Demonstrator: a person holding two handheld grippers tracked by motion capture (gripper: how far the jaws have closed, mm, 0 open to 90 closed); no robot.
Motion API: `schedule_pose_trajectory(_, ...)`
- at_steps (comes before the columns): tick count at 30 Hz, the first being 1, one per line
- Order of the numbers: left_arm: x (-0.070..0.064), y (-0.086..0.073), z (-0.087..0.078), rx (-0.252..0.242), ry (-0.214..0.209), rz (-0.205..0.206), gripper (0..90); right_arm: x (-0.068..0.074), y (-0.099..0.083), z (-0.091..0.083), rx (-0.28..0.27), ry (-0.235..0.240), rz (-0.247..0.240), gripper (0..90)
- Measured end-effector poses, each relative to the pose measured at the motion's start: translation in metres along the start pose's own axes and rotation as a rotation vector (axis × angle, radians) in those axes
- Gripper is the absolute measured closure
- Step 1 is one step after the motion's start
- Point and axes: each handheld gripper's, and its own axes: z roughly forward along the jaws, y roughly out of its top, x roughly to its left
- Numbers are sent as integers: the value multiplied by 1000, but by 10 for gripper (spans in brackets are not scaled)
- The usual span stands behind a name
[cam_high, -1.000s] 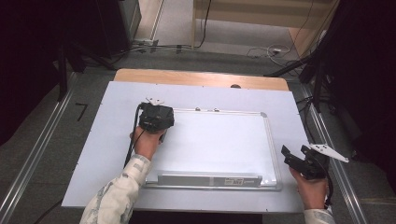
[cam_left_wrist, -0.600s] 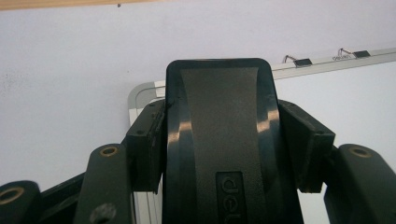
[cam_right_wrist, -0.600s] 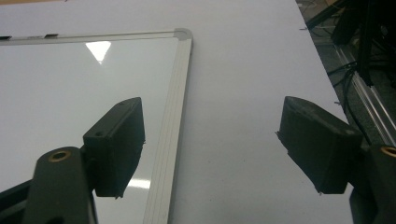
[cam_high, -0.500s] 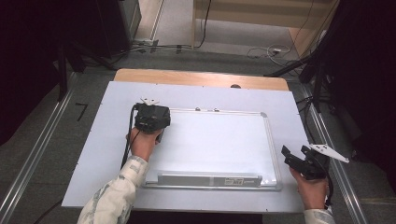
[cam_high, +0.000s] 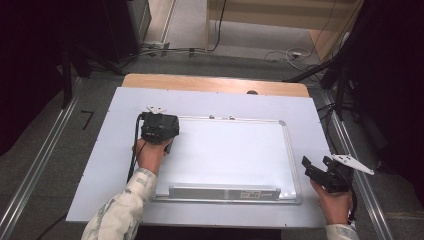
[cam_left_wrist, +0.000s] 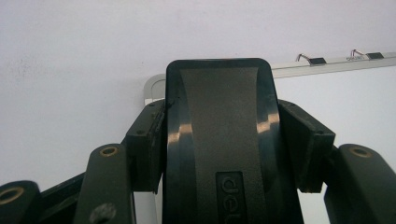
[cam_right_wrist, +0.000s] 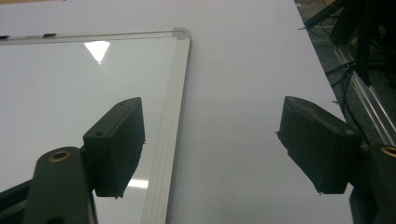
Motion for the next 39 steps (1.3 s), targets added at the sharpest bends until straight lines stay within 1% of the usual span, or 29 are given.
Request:
schedule_pose_trajectory(3,3,0,1,2,-1,-16,398,0,0,0,-2,0,-1,212)
schedule_pose_trajectory(6,4,-1,3,3,2,-25,398,-1,0,0,-1,0,-2,212)
schedule_pose_trajectory(8,4,0,6,7,11,-21,398,0,0,-1,-1,1,-1,212)
schedule_pose_trajectory(11,4,-1,14,22,13,-42,398,0,0,0,0,0,-4,212)
schedule_pose_trajectory(14,3,-2,23,37,20,-60,398,-1,0,-1,0,0,6,212)
schedule_pose_trajectory(16,1,-2,29,43,26,-62,398,-1,0,-1,-1,-1,3,212)
schedule_pose_trajectory(18,-1,-1,35,42,32,-72,398,-1,0,0,-3,-1,0,212)
schedule_pose_trajectory(22,-6,0,46,59,54,-69,397,-1,0,0,-3,-1,-2,212)
schedule_pose_trajectory(23,-7,0,49,60,71,-62,397,-1,0,0,-3,-1,-1,212)
schedule_pose_trajectory(26,-8,0,56,64,85,-71,397,-1,0,-1,0,-2,7,212)
schedule_pose_trajectory(27,-8,-1,58,63,90,-68,397,-1,0,-1,-1,-2,8,212)
schedule_pose_trajectory(28,-10,-1,58,60,101,-56,395,-1,0,-1,-1,-2,7,212)
schedule_pose_trajectory(33,-12,-1,59,58,109,-63,390,-2,0,0,-2,-3,0,212)
schedule_pose_trajectory(35,-11,0,58,53,97,-75,376,-1,0,0,-5,-3,-4,212)
schedule_pose_trajectory(37,-11,0,58,52,81,-84,333,-1,0,-1,-2,-2,3,212)
schedule_pose_trajectory(39,-12,0,56,46,87,-62,326,-1,0,-1,-1,-4,7,212)
